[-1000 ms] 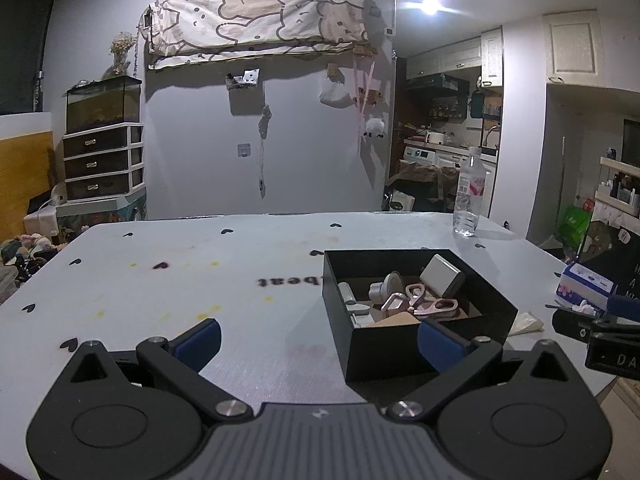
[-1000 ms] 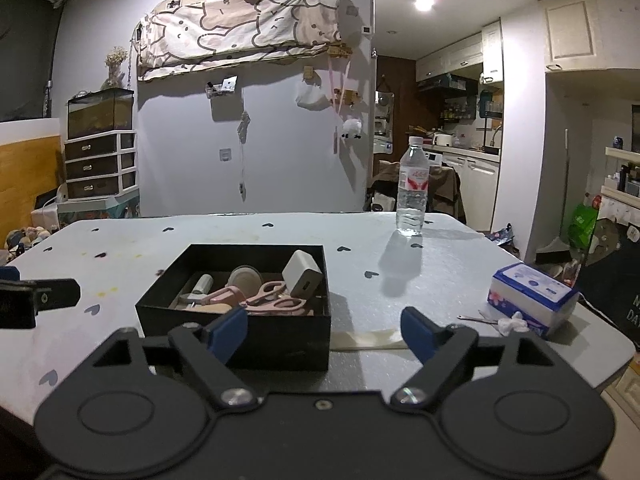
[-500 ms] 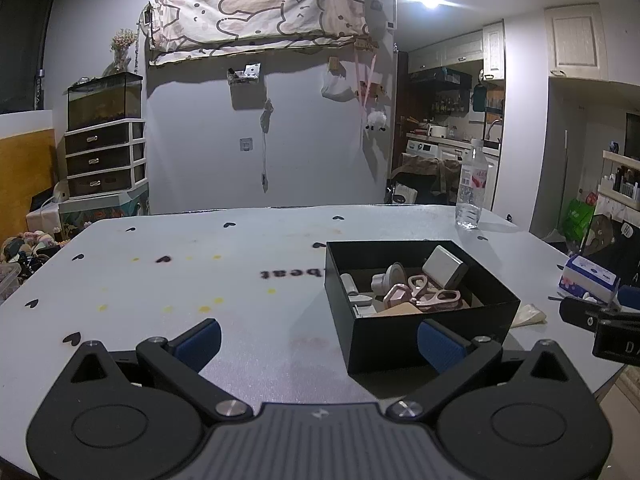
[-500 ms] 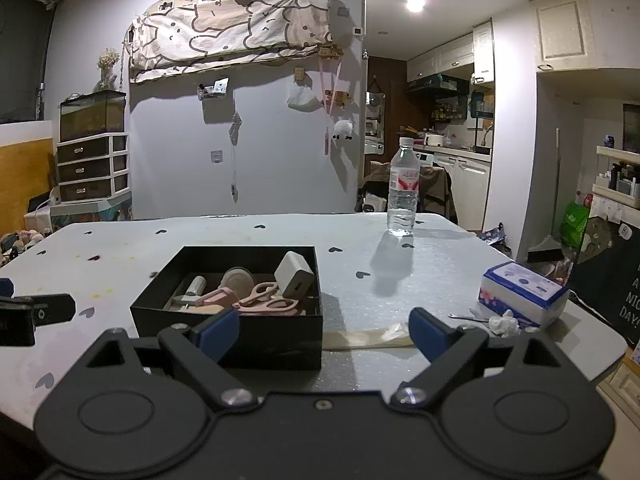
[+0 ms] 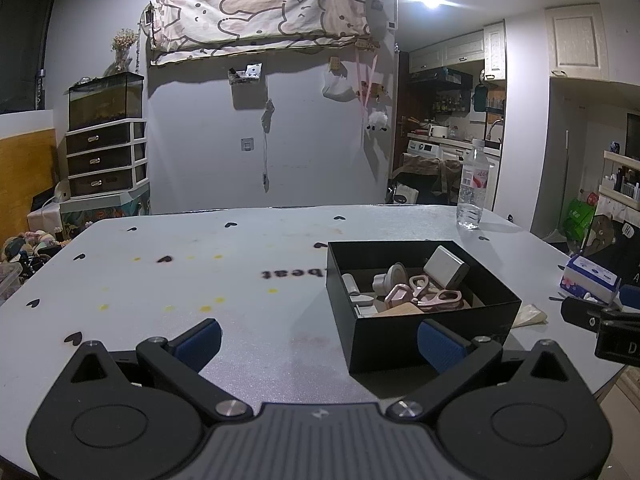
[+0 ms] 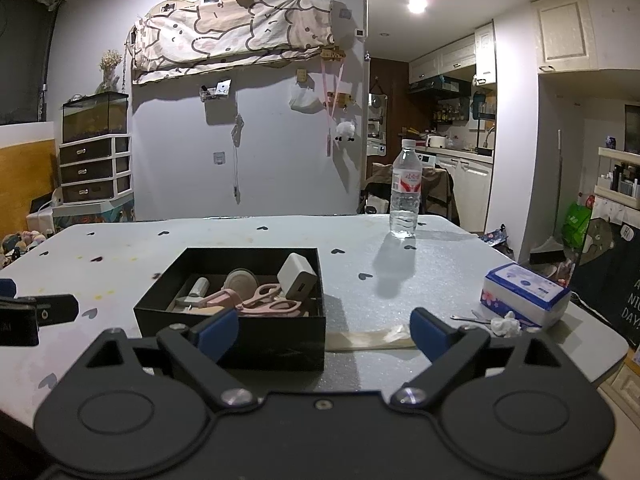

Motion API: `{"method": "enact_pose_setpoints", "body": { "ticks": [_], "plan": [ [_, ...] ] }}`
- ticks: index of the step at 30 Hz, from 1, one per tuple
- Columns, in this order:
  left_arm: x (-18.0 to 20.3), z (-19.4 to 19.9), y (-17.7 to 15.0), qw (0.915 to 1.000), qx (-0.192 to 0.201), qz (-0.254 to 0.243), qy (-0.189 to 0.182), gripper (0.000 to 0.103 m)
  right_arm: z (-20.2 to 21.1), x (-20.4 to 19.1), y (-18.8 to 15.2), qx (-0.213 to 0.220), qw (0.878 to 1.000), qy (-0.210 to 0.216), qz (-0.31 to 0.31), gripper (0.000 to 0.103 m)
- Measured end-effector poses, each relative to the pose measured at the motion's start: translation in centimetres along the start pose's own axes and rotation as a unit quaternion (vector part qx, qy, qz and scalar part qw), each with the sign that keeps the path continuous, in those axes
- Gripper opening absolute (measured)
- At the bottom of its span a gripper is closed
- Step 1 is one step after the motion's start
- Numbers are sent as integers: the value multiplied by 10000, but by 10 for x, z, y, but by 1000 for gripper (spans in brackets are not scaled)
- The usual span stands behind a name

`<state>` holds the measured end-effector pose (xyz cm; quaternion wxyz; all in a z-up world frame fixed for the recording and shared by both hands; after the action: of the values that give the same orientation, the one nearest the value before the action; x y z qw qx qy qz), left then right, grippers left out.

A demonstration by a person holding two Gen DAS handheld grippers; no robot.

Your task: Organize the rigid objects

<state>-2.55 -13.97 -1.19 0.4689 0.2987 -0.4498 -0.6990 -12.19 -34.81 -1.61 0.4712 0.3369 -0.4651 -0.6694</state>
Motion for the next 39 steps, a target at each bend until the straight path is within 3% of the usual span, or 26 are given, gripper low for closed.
{"method": "enact_pose_setpoints", "body": {
  "ticks": [9, 39],
  "plan": [
    [0, 0, 0, 10000, -1, 1, 1, 103, 0, 0, 0, -24, 10000, -21, 1, 102],
    [0, 0, 0, 10000, 1, -2, -1, 103, 1, -1, 0, -21, 10000, -13, 10, 103]
  ]
}}
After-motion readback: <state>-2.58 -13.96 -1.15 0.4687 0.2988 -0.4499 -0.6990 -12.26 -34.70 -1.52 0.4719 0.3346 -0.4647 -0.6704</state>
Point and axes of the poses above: each gripper's, at about its wrist camera, not at the fingertips, and z roughly against the way its jaws point, x to its right, y to its top, the point moved 2 cm from there along -z, roughly the way its jaws point, and after that the axes turned 2 degrees about y, right-handed, at the moved point
